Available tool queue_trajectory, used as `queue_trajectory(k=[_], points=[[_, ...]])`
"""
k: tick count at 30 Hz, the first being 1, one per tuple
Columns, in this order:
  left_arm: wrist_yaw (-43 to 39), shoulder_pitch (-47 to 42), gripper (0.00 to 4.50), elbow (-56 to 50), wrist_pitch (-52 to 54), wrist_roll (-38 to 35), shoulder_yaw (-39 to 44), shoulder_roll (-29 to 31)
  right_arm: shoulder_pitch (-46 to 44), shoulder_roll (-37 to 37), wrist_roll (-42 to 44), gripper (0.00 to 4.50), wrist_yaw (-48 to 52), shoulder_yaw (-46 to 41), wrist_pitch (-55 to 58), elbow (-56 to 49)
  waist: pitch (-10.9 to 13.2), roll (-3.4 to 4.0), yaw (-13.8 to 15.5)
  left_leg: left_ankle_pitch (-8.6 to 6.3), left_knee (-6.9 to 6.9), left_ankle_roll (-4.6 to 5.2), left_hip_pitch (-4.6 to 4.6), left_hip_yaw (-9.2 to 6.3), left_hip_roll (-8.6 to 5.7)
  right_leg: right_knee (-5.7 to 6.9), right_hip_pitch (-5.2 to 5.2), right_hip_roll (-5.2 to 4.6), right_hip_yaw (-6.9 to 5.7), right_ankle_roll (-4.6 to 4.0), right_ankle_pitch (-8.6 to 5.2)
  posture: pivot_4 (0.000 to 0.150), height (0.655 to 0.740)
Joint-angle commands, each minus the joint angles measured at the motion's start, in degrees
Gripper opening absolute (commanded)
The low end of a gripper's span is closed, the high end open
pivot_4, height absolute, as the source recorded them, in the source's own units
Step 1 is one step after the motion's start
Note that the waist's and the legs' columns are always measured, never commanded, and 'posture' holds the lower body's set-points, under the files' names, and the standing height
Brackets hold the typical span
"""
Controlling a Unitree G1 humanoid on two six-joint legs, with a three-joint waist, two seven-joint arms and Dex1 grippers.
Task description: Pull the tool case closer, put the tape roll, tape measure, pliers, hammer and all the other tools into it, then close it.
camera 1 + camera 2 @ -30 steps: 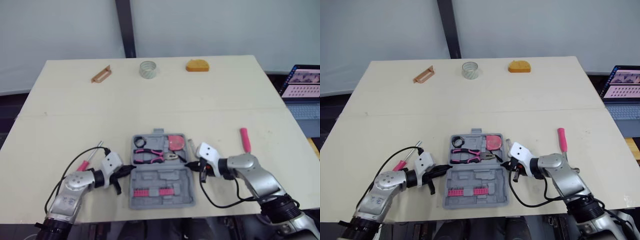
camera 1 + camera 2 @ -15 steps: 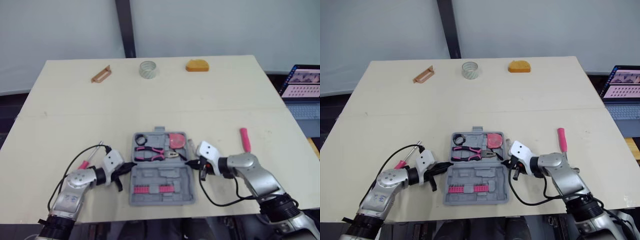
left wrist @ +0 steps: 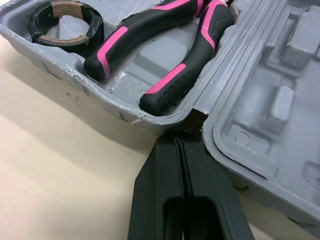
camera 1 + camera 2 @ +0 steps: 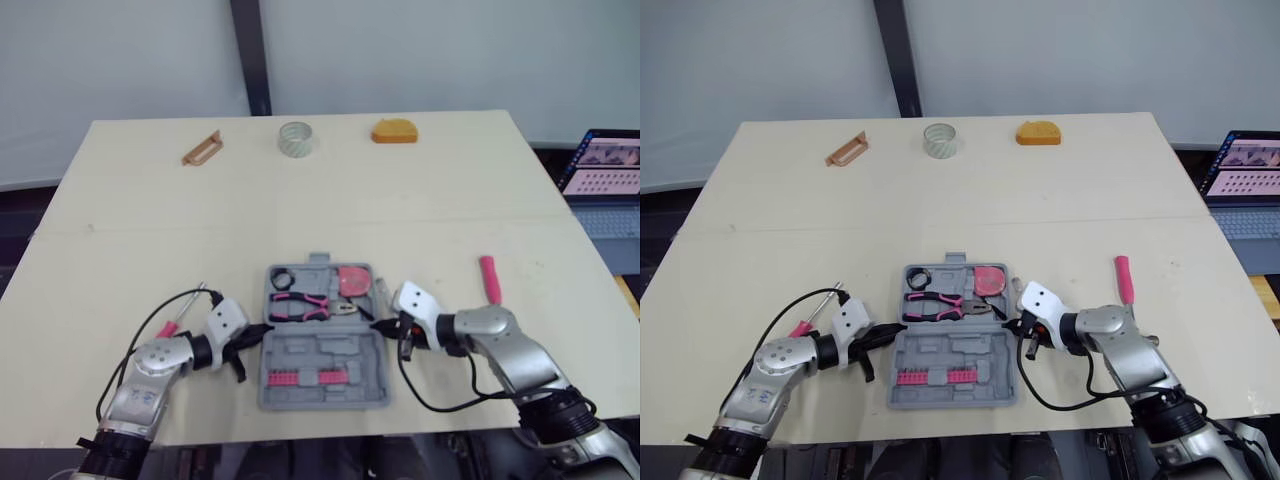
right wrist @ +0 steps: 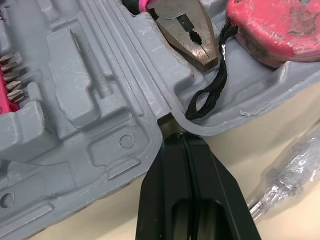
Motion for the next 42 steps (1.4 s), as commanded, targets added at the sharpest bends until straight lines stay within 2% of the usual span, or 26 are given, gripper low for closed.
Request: queue_trajectory(k=[1,10,18,24,27,30,32,33,37,40,42], points=[[-0.1,-0.5,0.02,-0.9,-0.4,-0.2,-0.6,0.0,0.5,0.3,0.6,0.0,0.3,0.4,-1.7,-0.8,0.0,0.0,0.0,0.0,0.0,0.0,0.0,0.0,0.0,0.0,0.0,0.0,0.0,0.0,0.0,0.15,0.74],[-0.3,0.9,0.02,-1.1,0.0,-0.9,2.3,3.1,1.5,-1.2,1.8,0.0,0.7,-1.7,-1.8,-1.1,0.0,0.0,-0.2,0.0,-0.03,0.0,0.0,0.0,0.02,-0.02,-0.01,0.01,-0.04,0.0,0.0,0.15,0.74],[-1.5,5.1,0.02,-5.4,2.4,-4.7,7.6,7.5,4.3,-4.9,7.3,0.0,2.8,-7.4,-1.4,-3.4,0.0,0.01,-0.4,0.0,-0.07,0.0,-0.04,0.0,0.03,-0.11,-0.02,0.0,-0.08,0.0,0.0,0.15,0.74],[-3.2,10.1,0.02,-11.8,8.8,-11.2,16.6,12.4,7.3,-9.3,12.6,0.0,5.4,-16.6,-2.1,-0.9,0.1,-0.02,-0.4,-0.02,-0.11,0.01,-0.07,-0.01,0.04,-0.17,-0.02,0.0,-0.09,0.0,0.0,0.15,0.74],[-3.5,13.8,0.02,-12.2,10.9,-13.8,24.2,14.9,8.9,-12.8,14.7,0.0,6.3,-22.6,-1.3,2.2,0.1,-0.02,-0.4,-0.02,-0.1,0.02,-0.06,0.01,0.04,-0.17,-0.02,-0.01,-0.09,0.0,0.0,0.15,0.74],[-3.2,17.0,0.87,-10.8,11.6,-14.4,29.9,16.3,10.1,-15.6,16.8,0.0,7.1,-27.3,-0.1,5.0,0.1,0.02,-0.4,-0.03,-0.13,0.04,-0.05,0.03,0.04,-0.19,-0.01,0.0,-0.09,-0.01,0.0,0.15,0.74],[-4.1,20.0,1.74,-7.7,10.9,-14.6,34.4,17.0,11.6,-18.3,17.1,0.53,7.8,-30.7,-0.3,9.0,0.2,0.02,-0.4,-0.04,-0.13,0.05,-0.05,0.04,0.04,-0.2,-0.01,0.0,-0.09,-0.01,0.0,0.15,0.74],[-4.5,21.3,2.33,-5.9,10.3,-14.6,36.6,17.3,12.1,-19.2,17.1,0.89,7.5,-32.3,-0.6,11.1,0.2,0.02,-0.5,-0.05,-0.13,0.07,-0.05,0.06,0.04,-0.21,-0.01,0.0,-0.08,-0.01,0.0,0.15,0.74],[-5.5,24.3,4.41,1.4,7.3,-13.8,40.8,18.1,11.8,-20.8,16.5,2.92,7.1,-35.1,-2.9,19.4,0.2,0.01,-0.9,-0.08,-0.18,0.12,-0.03,0.13,0.05,-0.25,-0.01,0.0,-0.08,-0.02,0.0,0.15,0.74],[-5.2,24.3,4.5,4.8,5.5,-13.4,41.7,18.3,10.5,-21.2,15.6,4.41,6.9,-35.6,-5.5,24.7,0.2,0.02,-1.2,-0.08,-0.17,0.12,-0.02,0.15,0.04,-0.25,-0.01,-0.02,-0.06,-0.02,0.0,0.15,0.74],[-4.8,24.1,4.5,6.8,4.6,-13.4,42.4,18.5,10.0,-21.6,14.8,4.47,6.7,-35.6,-7.4,27.8,0.2,0.03,-1.3,-0.08,-0.17,0.12,-0.02,0.16,0.05,-0.24,-0.01,-0.03,-0.05,-0.03,0.0,0.15,0.74]])
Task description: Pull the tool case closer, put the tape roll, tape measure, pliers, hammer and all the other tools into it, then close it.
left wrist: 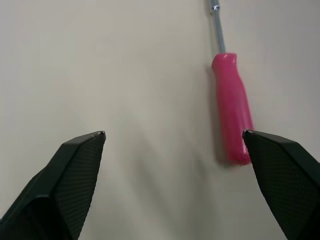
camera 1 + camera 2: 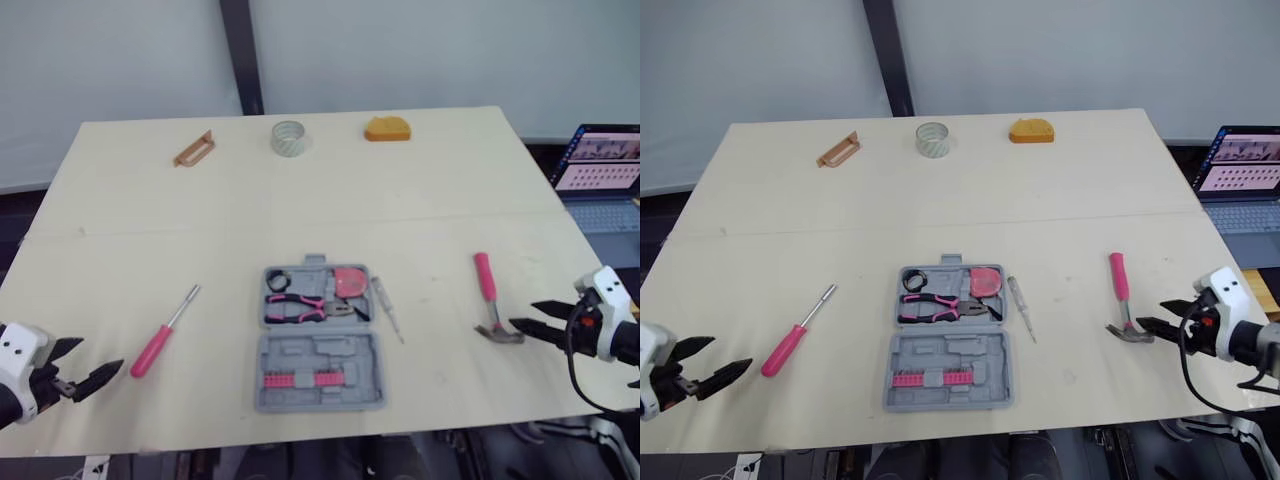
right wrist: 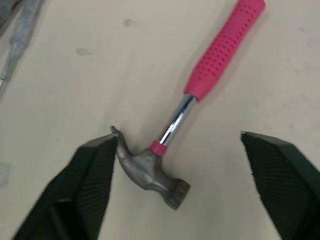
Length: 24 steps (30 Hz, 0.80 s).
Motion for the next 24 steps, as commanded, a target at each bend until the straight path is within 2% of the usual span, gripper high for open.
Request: queue_trajectory(k=[1,13,20,24], points=[[0.4,-0.1,4.5,2.7,-2.4,0.1,3.2,1.2,-0.8,-1.8,-1.1,4.47,-0.2,-2.0,-3.9,4.2,0.0,0.0,0.0,0.0,-0.01,0.0,0.0,0.0,0.01,0.01,-0.01,0.0,0.0,0.0,0.0,0.15,0.74],[2.4,0.1,4.5,8.6,-5.7,0.2,4.7,1.9,-1.7,-2.3,-2.1,4.47,-0.6,-1.9,-9.2,11.7,0.0,0.02,-0.3,-0.02,-0.02,0.0,0.02,0.12,0.03,0.0,-0.04,0.0,0.0,0.01,0.01,0.15,0.74],[2.8,-0.8,4.5,7.1,-5.1,0.4,3.9,1.9,-2.0,-2.3,-1.6,4.47,-1.1,-2.2,-9.1,10.8,0.0,0.03,-0.2,-0.02,-0.02,-0.01,0.03,0.12,0.03,0.0,-0.04,-0.01,0.0,0.01,0.01,0.15,0.74],[2.5,-1.1,4.5,3.5,-4.2,0.0,2.9,1.7,-0.1,-1.6,0.6,4.47,-0.9,-3.3,-6.5,4.5,0.0,0.03,-0.2,-0.02,-0.02,-0.01,0.02,0.12,0.04,0.0,-0.04,-0.01,0.0,0.01,0.01,0.15,0.74]])
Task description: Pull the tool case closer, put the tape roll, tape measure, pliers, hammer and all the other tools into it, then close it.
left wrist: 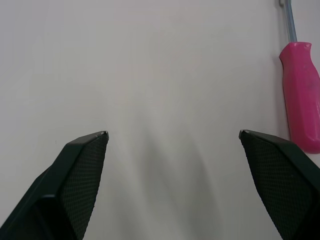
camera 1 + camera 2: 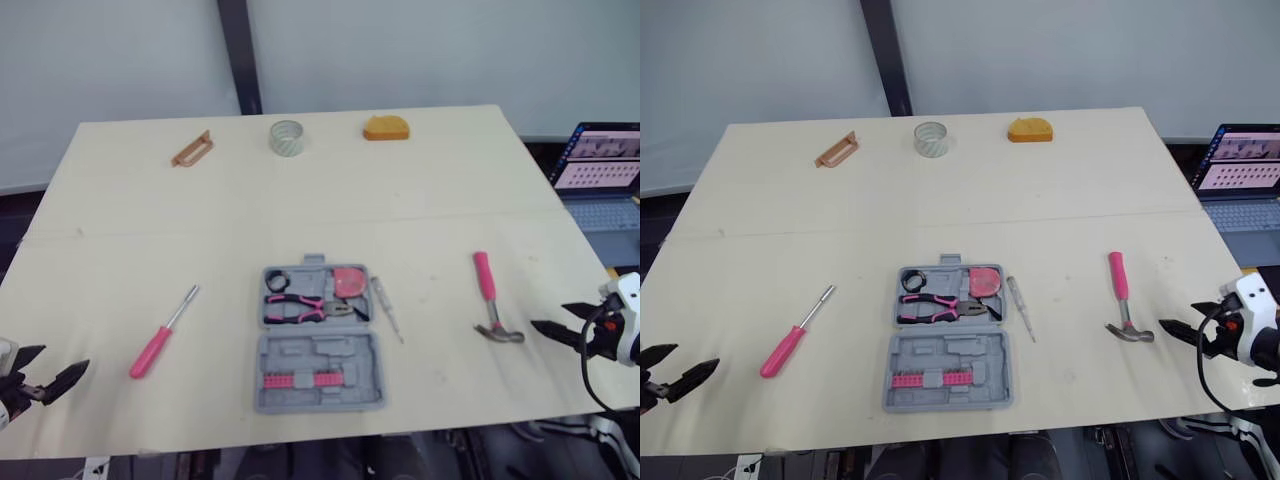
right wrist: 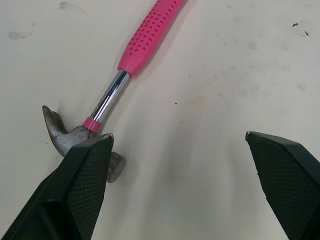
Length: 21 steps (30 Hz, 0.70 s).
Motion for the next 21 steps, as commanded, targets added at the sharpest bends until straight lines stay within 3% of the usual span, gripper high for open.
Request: queue_trajectory(k=[1,7,12,21], points=[[-0.4,-0.1,4.5,-4.6,0.8,-0.7,-0.3,0.7,2.2,0.2,2.7,4.47,-0.3,-2.9,2.4,-8.1,0.0,0.01,0.0,0.0,0.0,0.0,0.0,0.0,0.0,0.0,0.0,0.0,0.0,0.0,0.0,0.15,0.74],[-2.2,-2.0,4.5,-13.7,3.3,-1.9,-5.0,0.3,5.6,3.5,7.0,4.47,-4.3,-2.5,11.3,-27.3,0.0,0.04,0.1,0.0,0.01,-0.02,0.0,-0.01,0.02,0.04,0.0,0.0,0.0,0.01,0.01,0.15,0.74],[-5.0,-7.2,4.5,-22.1,3.2,-1.9,-14.1,0.0,6.8,9.7,9.2,4.47,-13.0,2.0,20.6,-44.2,0.0,0.04,0.4,0.0,0.05,-0.05,-0.01,-0.05,0.03,0.08,0.0,0.01,-0.01,0.0,0.01,0.15,0.74],[-7.3,-22.5,4.5,-31.6,3.6,-1.5,-33.6,-5.7,4.9,23.6,0.7,4.47,-32.2,15.5,24.7,-54.1,0.0,0.03,0.3,0.01,0.1,-0.06,-0.02,-0.06,0.0,0.2,-0.05,0.01,-0.01,-0.01,0.03,0.15,0.74]])
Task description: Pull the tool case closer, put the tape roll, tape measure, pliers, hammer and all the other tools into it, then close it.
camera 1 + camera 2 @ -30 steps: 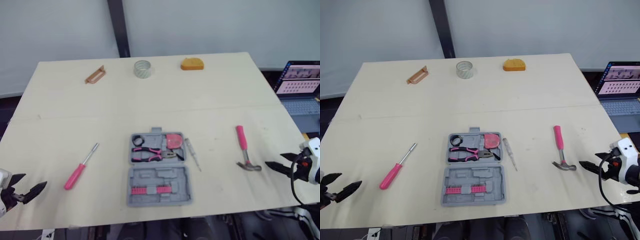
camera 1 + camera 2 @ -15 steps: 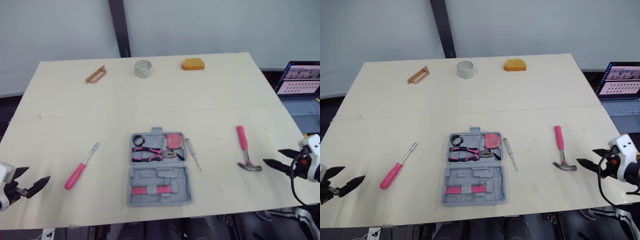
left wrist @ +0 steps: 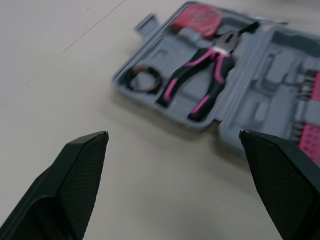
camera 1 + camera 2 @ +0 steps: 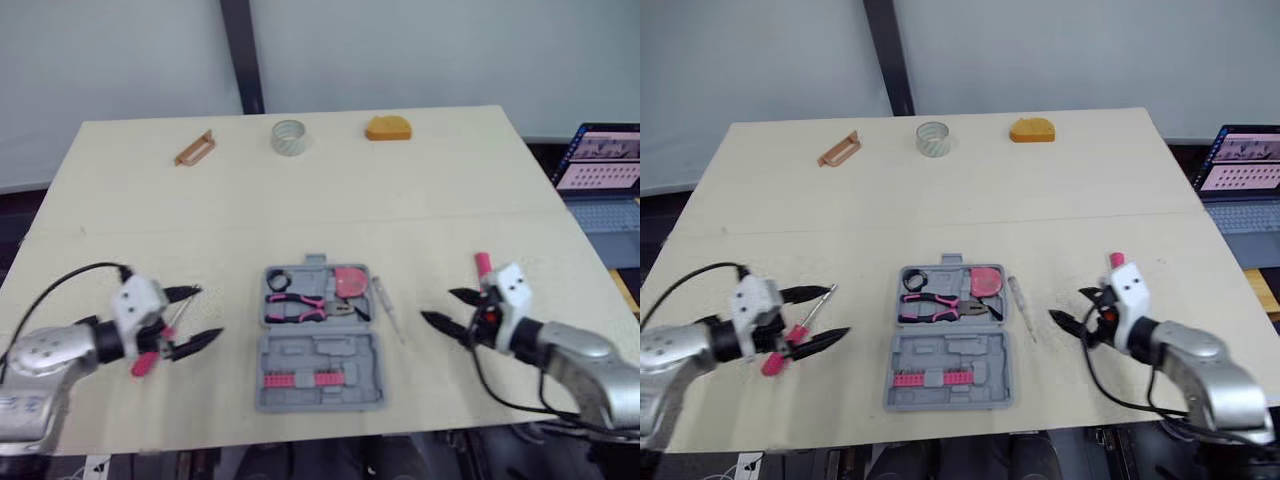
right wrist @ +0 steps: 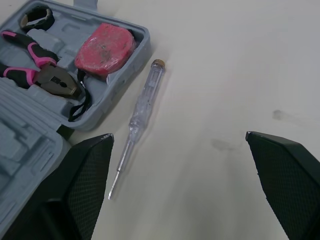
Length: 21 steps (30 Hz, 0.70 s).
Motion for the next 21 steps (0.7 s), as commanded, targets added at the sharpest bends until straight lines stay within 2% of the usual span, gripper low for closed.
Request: queue_trajectory(k=[1,10,21], points=[[-0.7,-5.0,4.5,-3.5,-1.0,0.2,-6.8,-3.3,-0.5,3.3,-5.2,4.47,-6.5,4.8,-1.7,-2.1,0.0,-0.02,0.0,0.0,0.01,0.0,-0.01,0.0,-0.01,0.01,0.0,0.0,-0.01,0.0,0.0,0.15,0.74],[-0.2,-9.5,4.5,-1.9,-5.7,2.6,-15.2,-10.2,-1.7,10.3,-12.4,4.47,-12.4,10.2,-8.4,3.8,0.0,-0.01,-0.2,0.01,0.01,0.0,-0.01,0.06,0.0,0.04,-0.07,0.02,-0.01,0.0,0.0,0.15,0.74],[1.5,-9.9,4.5,-0.1,-9.4,4.5,-16.5,-13.7,-2.2,14.6,-16.6,4.47,-14.0,12.9,-12.1,8.3,0.0,-0.02,-0.2,0.01,0.03,0.0,-0.01,0.05,-0.01,0.05,-0.07,0.02,-0.01,0.0,0.0,0.15,0.74]])
